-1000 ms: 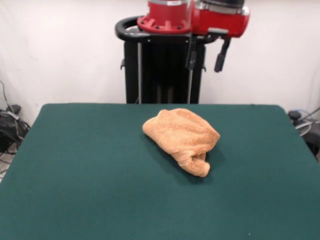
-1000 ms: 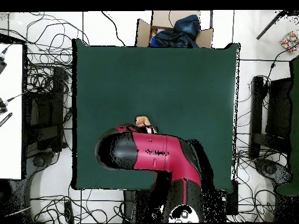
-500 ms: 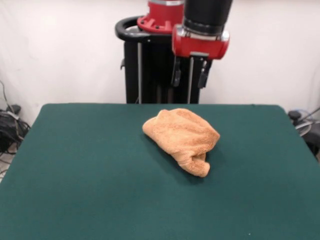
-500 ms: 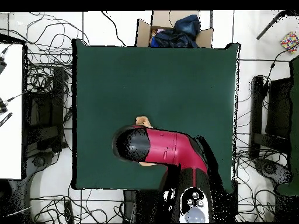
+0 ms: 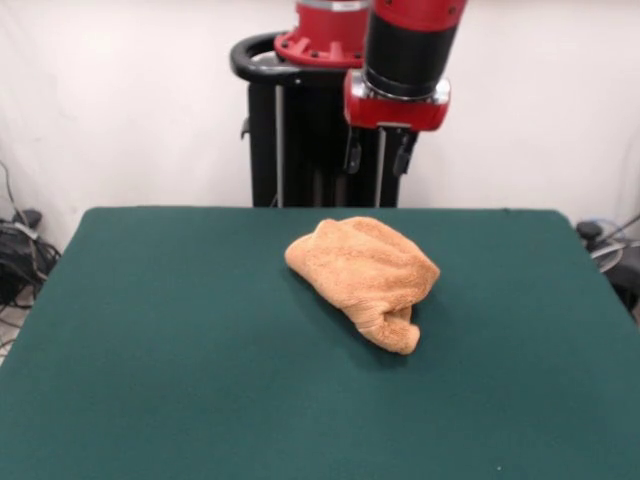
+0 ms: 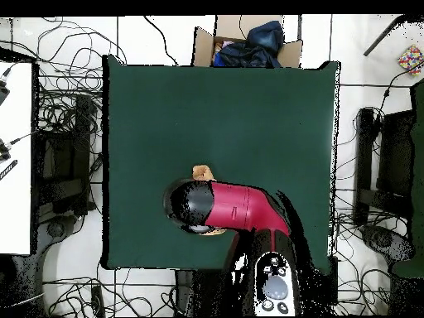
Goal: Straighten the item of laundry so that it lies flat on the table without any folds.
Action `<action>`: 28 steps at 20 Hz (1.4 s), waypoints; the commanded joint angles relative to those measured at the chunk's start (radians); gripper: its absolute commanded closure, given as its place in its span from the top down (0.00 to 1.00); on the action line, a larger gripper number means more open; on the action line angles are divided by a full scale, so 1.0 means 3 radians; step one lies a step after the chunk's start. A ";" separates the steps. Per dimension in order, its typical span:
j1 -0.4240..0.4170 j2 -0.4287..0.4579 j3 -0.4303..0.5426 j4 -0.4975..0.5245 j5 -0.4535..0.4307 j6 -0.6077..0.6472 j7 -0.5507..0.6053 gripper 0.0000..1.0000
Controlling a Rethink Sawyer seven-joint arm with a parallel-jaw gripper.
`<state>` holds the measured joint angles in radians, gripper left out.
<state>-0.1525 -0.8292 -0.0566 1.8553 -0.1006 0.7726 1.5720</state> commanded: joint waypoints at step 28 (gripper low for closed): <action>-0.0610 0.0034 0.0065 0.0329 -0.0301 -0.0278 0.0086 1.00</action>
<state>-0.2792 -0.8314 -0.0759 1.9086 -0.1701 0.7356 1.5720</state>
